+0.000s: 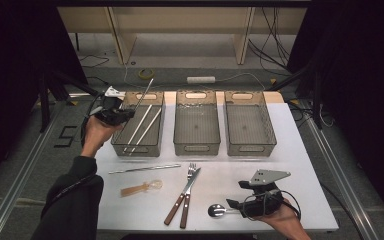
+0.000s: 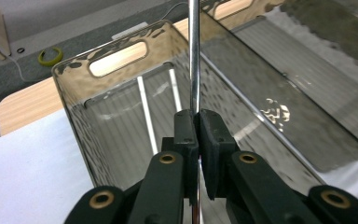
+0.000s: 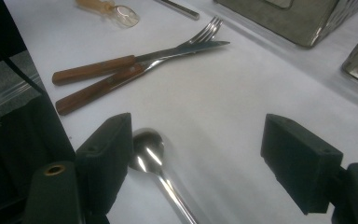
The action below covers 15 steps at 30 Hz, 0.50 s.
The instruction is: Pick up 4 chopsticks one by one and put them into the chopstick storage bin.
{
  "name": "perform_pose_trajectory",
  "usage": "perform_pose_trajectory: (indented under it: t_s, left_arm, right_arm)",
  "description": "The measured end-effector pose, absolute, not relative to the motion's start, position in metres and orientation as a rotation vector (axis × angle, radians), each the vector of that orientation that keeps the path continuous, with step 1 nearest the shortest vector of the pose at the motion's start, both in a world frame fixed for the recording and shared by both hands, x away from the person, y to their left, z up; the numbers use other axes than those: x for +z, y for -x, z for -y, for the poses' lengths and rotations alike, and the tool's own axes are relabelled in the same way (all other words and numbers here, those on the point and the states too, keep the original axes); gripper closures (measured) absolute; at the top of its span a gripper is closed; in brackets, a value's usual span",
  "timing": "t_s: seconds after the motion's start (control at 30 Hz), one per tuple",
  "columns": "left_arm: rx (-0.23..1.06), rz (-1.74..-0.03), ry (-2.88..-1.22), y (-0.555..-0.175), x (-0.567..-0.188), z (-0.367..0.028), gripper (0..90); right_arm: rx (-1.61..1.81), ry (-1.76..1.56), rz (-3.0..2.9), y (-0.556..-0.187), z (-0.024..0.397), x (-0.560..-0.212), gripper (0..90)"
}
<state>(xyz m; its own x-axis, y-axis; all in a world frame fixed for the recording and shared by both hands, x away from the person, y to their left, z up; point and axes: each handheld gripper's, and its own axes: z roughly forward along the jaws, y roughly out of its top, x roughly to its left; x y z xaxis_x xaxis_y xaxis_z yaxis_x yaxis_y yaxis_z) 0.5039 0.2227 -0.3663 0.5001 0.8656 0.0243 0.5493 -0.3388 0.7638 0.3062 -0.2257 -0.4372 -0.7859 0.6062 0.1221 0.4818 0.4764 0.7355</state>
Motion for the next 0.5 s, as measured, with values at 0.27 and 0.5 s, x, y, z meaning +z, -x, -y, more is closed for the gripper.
perform_pose_trajectory:
  t_s: [0.27, 0.5]
  left_arm:
    - [0.583, -1.209, -1.989, -0.516, -0.370, -0.226, 85.5]
    - [0.583, -1.261, -1.965, -0.520, -0.385, -0.232, 85.5]
  right_arm:
    - [1.206, -0.954, -2.559, -0.306, 0.226, -0.437, 26.2]
    - [1.204, -0.947, -2.564, -0.305, 0.226, -0.437, 26.2]
